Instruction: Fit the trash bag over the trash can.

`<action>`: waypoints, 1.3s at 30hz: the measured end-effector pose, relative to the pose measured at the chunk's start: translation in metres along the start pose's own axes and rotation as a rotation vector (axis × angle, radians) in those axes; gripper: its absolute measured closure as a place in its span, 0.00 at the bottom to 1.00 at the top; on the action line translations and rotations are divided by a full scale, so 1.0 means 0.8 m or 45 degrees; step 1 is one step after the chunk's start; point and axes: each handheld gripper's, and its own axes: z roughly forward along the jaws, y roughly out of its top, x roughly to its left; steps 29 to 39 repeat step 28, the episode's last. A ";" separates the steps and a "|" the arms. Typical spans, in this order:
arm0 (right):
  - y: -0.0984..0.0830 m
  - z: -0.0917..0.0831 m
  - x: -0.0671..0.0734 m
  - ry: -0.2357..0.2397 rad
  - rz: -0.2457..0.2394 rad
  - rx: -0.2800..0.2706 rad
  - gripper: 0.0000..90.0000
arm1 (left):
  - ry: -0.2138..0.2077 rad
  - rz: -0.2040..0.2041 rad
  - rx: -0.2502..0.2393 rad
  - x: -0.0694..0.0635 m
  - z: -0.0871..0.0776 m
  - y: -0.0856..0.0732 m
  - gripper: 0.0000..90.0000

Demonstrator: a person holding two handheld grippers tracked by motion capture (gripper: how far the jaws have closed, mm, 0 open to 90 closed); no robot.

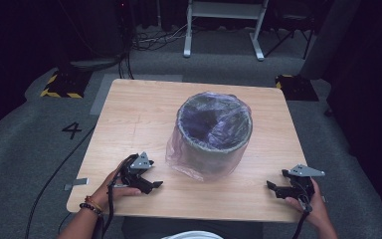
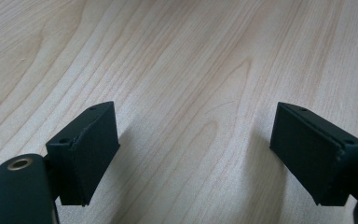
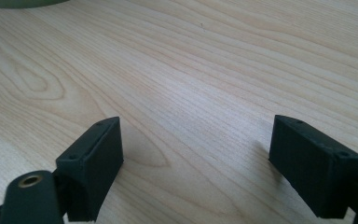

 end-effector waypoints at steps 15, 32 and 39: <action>0.001 0.001 0.000 -0.008 0.000 0.002 0.18 | -0.002 0.006 0.001 0.002 0.001 0.002 0.17; 0.001 0.001 0.000 -0.007 0.000 0.003 0.18 | -0.004 0.002 0.000 0.004 0.002 0.003 0.17; 0.001 0.001 0.000 -0.007 0.000 0.003 0.18 | -0.004 0.002 0.000 0.004 0.002 0.003 0.17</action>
